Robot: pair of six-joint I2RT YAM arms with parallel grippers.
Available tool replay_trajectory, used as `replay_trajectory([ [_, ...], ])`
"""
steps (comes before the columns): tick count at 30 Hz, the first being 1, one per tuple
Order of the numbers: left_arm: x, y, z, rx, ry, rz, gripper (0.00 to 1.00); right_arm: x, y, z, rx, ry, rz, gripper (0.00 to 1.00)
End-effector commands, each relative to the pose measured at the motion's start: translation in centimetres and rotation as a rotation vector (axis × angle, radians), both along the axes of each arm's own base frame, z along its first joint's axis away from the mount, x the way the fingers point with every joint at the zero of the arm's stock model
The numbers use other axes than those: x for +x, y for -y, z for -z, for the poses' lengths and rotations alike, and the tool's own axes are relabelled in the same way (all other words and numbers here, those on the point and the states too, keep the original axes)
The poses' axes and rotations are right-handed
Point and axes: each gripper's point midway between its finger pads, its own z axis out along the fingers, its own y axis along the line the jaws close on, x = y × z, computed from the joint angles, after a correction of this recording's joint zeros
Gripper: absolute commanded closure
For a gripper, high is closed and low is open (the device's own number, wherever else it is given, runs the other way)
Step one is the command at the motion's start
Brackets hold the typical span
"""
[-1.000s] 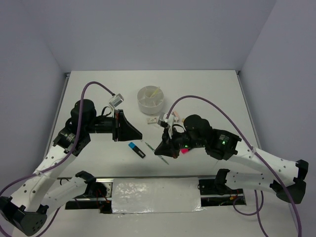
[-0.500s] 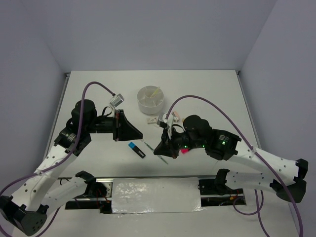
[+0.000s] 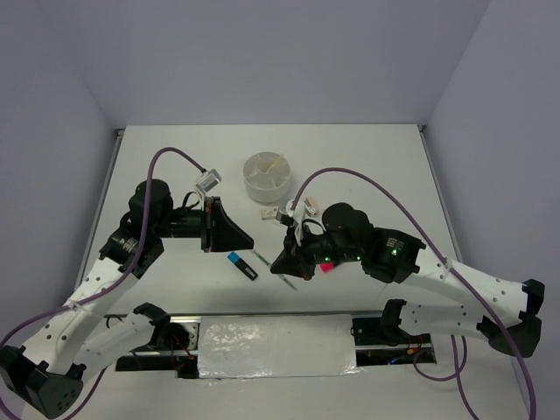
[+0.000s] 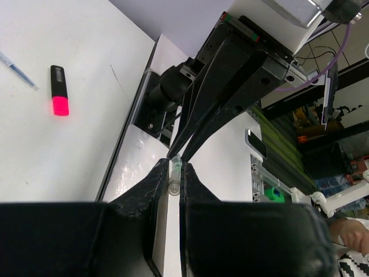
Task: Sort the stationery into containers
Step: Close the pen cap on the pen.
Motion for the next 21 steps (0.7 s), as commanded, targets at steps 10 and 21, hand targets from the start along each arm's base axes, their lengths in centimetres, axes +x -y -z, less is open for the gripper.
replay_trajectory([
  [10, -0.7, -0.1, -0.9, -0.047, 0.058, 0.035, 1.00, 0.9, -1.3, -3.8, 0.090, 0.064, 0.023, 1.00],
  [21, -0.6, -0.2, 0.0, -0.023, 0.048, 0.024, 0.89, 1.8, -2.2, -5.1, 0.116, 0.082, 0.044, 1.00],
])
